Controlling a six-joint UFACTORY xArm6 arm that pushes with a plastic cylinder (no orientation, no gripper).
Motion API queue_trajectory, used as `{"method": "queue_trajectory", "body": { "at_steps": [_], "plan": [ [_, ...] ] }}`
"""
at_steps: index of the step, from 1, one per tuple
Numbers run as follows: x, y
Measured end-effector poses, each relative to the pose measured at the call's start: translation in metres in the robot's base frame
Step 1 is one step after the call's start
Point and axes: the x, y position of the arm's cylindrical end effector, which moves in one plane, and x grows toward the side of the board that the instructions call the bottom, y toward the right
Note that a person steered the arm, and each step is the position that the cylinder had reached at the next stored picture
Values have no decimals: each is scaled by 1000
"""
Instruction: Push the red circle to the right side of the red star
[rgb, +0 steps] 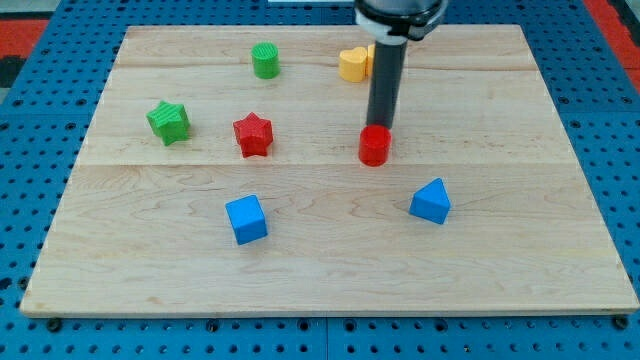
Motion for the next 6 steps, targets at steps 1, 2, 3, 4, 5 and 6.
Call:
{"method": "queue_trajectory", "body": {
  "at_steps": [1, 2, 3, 4, 5, 6],
  "plan": [
    [4, 65],
    [28, 90],
    [40, 31],
    [25, -56],
    [17, -56],
    [78, -38]
  ]
}}
